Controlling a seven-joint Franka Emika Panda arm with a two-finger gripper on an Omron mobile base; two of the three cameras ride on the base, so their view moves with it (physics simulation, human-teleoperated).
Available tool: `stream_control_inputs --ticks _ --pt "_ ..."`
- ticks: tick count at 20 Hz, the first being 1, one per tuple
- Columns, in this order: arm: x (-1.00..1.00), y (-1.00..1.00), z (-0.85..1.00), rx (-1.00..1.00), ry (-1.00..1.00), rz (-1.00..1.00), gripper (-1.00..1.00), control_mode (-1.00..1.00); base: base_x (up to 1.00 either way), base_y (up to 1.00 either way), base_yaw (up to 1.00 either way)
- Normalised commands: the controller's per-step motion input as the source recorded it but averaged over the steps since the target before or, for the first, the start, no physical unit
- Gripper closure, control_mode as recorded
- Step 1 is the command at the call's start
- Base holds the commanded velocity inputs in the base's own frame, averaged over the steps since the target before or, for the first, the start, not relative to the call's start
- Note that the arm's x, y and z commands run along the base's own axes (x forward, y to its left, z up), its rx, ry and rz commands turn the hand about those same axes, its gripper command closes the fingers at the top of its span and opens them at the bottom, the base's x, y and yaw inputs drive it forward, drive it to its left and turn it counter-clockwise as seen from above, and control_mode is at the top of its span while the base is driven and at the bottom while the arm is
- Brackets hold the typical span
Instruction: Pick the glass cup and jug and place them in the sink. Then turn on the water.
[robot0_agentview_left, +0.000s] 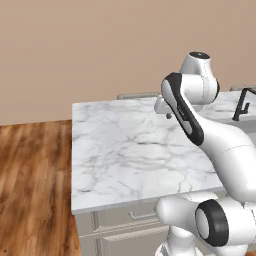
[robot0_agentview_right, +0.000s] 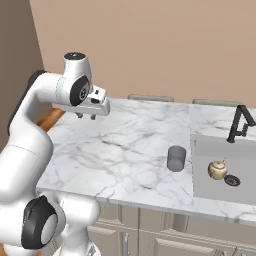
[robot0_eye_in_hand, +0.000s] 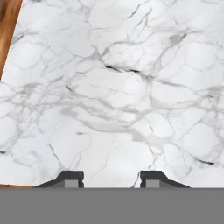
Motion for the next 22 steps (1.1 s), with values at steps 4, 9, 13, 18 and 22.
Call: stream_control_inputs --ticks 4,9,13,18,22 --pt "0.0 0.0 0.0 0.0 0.0 0.0 -1.0 1.0 0.0 0.0 0.0" --pt "0.0 0.0 0.0 0.0 0.0 0.0 -1.0 1.0 -0.22 0.0 0.0" --pt "0.0 0.0 0.0 0.0 0.0 0.0 -1.0 1.0 -0.49 0.0 -0.04" --pt "0.0 0.0 0.0 0.0 0.0 0.0 -1.0 1.0 -0.45 -0.2 -0.08" --pt "0.0 0.0 0.0 0.0 0.0 0.0 -1.0 1.0 -0.25 -0.69 -0.06"
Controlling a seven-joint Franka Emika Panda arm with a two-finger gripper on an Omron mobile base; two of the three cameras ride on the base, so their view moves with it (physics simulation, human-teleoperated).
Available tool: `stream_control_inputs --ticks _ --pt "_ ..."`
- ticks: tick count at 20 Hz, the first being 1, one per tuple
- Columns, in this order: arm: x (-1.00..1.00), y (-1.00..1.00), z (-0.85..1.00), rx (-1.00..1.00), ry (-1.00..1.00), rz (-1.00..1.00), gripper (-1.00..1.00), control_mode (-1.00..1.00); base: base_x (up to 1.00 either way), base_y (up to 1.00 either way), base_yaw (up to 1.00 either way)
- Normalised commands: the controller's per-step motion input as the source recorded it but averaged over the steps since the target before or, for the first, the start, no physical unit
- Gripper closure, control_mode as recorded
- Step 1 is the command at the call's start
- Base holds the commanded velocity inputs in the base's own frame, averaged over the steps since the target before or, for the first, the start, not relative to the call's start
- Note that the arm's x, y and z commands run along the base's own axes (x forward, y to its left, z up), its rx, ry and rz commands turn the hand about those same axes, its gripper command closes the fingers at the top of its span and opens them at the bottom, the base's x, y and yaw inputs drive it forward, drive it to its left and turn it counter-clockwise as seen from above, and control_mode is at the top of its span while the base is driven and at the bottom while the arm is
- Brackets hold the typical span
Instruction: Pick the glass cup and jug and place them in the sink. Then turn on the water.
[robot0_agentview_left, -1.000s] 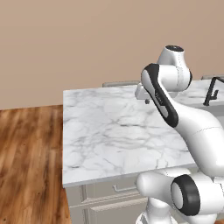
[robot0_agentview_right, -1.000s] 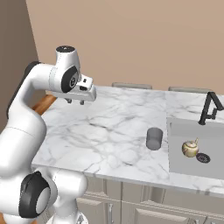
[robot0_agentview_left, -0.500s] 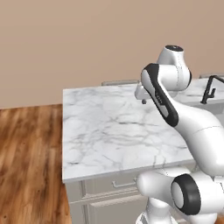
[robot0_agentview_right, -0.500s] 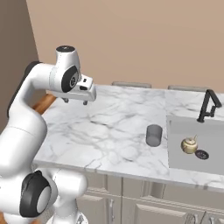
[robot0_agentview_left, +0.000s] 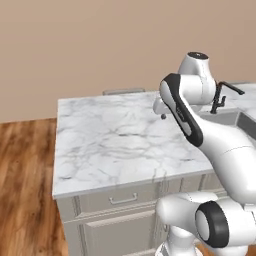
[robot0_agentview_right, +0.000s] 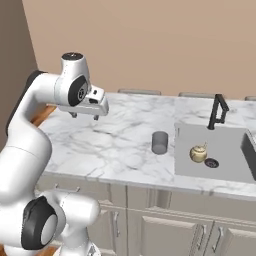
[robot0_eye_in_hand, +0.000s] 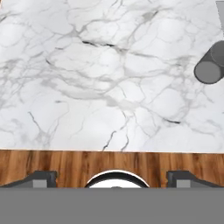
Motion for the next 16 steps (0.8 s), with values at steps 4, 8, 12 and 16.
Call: stream_control_inputs --ticks 4,8,12,16 --pt "0.0 0.0 0.0 0.0 0.0 0.0 -1.0 1.0 -0.07 -0.82 -0.05" --pt "0.0 0.0 0.0 0.0 0.0 0.0 -1.0 1.0 -0.01 -0.81 -0.03" --pt "0.0 0.0 0.0 0.0 0.0 0.0 -1.0 1.0 0.0 -0.7 0.0" --pt "0.0 0.0 0.0 0.0 0.0 0.0 -1.0 1.0 0.0 -0.53 0.0"
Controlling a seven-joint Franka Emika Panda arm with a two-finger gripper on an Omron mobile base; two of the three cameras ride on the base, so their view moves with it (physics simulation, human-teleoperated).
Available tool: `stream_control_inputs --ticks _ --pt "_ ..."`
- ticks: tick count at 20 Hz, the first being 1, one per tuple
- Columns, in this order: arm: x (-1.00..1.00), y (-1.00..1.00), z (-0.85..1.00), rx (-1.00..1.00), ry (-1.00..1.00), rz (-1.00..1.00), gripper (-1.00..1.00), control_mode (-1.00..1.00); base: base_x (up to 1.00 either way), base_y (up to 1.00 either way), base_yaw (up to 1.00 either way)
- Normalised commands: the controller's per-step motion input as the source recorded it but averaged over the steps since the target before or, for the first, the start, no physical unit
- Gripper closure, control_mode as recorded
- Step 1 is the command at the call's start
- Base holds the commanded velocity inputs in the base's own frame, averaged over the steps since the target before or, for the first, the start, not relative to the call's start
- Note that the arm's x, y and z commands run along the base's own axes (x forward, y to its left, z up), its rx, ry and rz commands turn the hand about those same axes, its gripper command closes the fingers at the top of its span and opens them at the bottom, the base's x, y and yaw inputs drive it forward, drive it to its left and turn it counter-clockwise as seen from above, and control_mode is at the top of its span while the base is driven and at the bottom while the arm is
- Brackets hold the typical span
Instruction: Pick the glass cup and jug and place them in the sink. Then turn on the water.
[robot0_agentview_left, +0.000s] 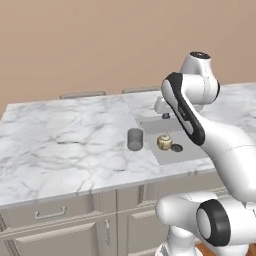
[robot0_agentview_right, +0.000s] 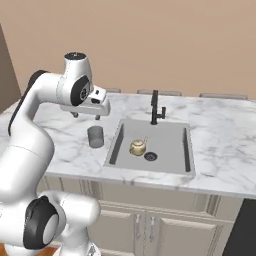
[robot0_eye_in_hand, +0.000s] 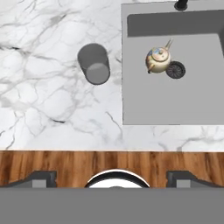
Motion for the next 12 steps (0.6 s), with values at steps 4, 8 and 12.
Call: stream_control_inputs --ticks 4,8,12 --pt "0.0 0.0 0.0 0.0 0.0 0.0 -1.0 1.0 0.03 -0.51 0.0" --pt "0.0 0.0 0.0 0.0 0.0 0.0 -1.0 1.0 0.17 -0.52 0.0" --pt "0.0 0.0 0.0 0.0 0.0 0.0 -1.0 1.0 0.25 -0.52 0.0"
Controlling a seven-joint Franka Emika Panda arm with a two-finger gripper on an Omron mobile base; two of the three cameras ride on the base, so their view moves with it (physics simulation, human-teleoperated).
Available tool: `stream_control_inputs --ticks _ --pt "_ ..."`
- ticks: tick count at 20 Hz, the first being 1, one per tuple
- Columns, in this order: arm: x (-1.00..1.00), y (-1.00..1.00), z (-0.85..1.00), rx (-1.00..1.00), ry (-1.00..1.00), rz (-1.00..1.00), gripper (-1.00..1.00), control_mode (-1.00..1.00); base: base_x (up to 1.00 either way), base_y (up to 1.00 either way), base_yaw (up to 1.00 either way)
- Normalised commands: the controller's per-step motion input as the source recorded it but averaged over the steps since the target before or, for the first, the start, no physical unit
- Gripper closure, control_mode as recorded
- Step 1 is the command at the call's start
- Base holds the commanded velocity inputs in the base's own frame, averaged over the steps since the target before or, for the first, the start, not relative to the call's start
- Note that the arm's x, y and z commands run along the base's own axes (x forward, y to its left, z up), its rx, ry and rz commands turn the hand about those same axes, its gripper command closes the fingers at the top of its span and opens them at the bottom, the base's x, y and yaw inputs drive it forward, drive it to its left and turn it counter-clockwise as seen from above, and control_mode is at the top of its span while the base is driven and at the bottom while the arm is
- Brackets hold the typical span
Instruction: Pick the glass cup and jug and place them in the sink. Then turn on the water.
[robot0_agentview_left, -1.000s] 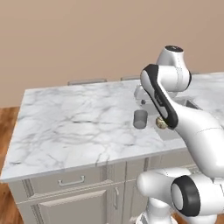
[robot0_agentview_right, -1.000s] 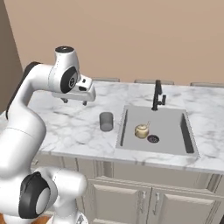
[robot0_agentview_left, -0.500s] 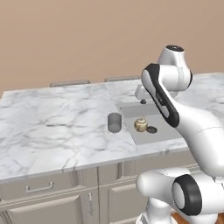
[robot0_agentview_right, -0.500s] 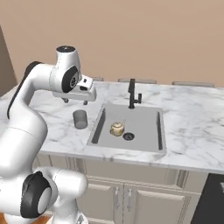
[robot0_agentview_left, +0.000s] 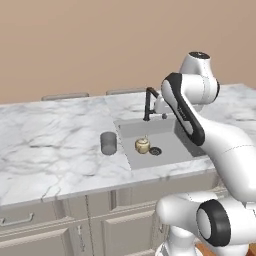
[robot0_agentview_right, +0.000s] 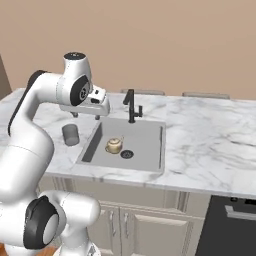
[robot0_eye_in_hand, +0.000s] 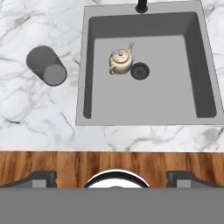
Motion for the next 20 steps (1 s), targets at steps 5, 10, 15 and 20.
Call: stream_control_inputs --ticks 5,10,15,20 --pt "0.0 0.0 0.0 0.0 0.0 0.0 -1.0 1.0 0.31 -0.54 0.0" --pt "0.0 0.0 0.0 0.0 0.0 0.0 -1.0 1.0 0.37 -0.52 0.0" --pt "0.0 0.0 0.0 0.0 0.0 0.0 -1.0 1.0 0.44 -0.46 0.0" --pt "0.0 0.0 0.0 0.0 0.0 0.0 -1.0 1.0 0.33 -0.49 0.0"
